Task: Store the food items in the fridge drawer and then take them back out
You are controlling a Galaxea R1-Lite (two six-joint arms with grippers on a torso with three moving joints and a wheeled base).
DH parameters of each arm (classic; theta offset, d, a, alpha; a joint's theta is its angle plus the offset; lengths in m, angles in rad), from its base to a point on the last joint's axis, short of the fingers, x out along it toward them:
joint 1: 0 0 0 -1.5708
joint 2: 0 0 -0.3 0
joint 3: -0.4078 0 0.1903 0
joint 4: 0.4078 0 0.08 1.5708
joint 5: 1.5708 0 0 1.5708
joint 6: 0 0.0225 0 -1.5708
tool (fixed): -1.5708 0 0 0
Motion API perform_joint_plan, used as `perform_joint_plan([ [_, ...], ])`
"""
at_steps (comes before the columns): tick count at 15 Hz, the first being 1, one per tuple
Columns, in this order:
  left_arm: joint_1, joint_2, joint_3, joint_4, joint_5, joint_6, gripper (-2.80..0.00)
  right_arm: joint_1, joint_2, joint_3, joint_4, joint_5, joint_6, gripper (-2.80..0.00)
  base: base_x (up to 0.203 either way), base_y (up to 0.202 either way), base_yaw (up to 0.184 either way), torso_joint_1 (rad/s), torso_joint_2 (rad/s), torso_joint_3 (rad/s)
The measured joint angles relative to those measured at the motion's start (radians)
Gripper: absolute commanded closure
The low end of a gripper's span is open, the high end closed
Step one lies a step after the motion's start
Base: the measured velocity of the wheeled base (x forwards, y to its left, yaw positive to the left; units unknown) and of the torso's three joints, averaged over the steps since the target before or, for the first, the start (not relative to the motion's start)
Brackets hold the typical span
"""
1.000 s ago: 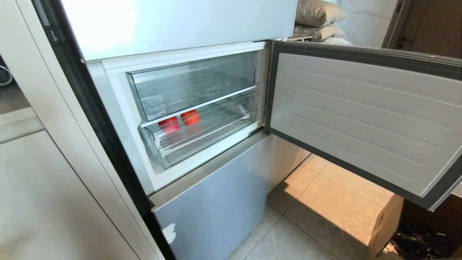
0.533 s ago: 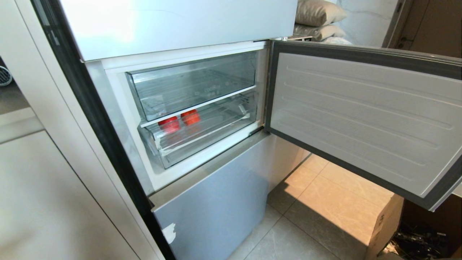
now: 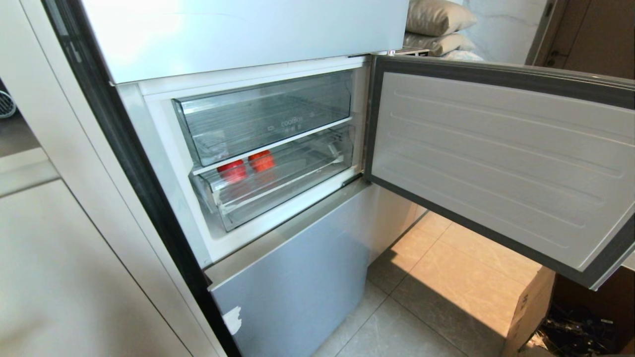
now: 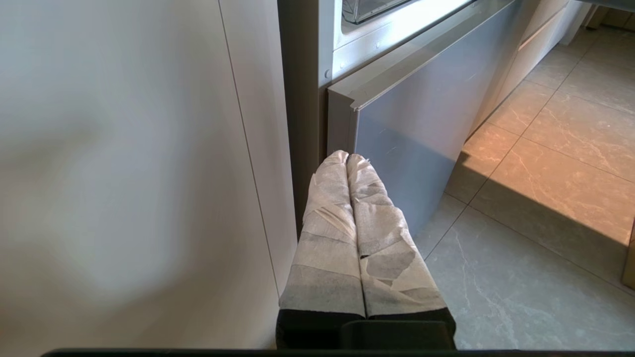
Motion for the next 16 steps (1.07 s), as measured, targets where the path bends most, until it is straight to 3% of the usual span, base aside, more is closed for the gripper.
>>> perform_joint_plan([
  [6, 0.0, 0.0, 0.0, 0.0, 0.0, 0.0, 0.0, 0.006, 0.147, -0.142, -0.002, 0.328, 0.207, 0.0, 0.0, 0.0, 0.0, 0.0, 0.0, 0.0],
  [11, 0.0, 0.0, 0.0, 0.0, 0.0, 0.0, 0.0, 0.045, 0.207, -0.222, -0.002, 0.534, 0.391, 0.0, 0.0, 0.0, 0.0, 0.0, 0.0, 0.0],
  [16, 0.0, 0.0, 0.0, 0.0, 0.0, 0.0, 0.0, 0.075, 0.137, -0.133, 0.017, 0.658, 0.425, 0.0, 0.0, 0.0, 0.0, 0.0, 0.0, 0.0],
])
